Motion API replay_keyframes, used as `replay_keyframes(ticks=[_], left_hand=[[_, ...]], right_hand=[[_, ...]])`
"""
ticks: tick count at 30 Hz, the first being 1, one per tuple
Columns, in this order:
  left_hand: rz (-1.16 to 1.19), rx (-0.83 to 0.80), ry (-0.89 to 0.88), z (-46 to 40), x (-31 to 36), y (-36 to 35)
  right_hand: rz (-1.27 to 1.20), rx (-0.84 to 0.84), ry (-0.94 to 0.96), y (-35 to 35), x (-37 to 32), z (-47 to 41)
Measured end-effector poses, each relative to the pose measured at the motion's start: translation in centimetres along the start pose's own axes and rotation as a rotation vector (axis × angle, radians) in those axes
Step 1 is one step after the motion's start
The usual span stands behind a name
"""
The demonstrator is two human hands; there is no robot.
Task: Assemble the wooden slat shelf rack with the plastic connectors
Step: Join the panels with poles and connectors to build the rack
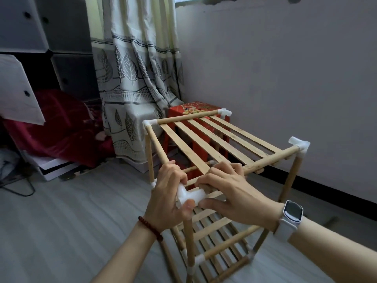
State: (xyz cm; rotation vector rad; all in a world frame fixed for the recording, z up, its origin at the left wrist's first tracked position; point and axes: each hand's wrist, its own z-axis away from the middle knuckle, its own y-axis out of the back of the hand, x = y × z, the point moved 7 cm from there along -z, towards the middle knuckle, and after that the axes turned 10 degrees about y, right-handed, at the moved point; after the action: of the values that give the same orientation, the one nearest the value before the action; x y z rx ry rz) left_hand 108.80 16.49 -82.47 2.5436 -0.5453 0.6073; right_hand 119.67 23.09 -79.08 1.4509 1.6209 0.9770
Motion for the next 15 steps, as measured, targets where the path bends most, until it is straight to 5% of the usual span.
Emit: replay_keyframes(ticks=[15], left_hand=[[-0.015,-0.057,0.054,0.01,-0.13,-0.46]], right_hand=[[-0.105,0.213,-0.055,0.00,0.83,0.33]])
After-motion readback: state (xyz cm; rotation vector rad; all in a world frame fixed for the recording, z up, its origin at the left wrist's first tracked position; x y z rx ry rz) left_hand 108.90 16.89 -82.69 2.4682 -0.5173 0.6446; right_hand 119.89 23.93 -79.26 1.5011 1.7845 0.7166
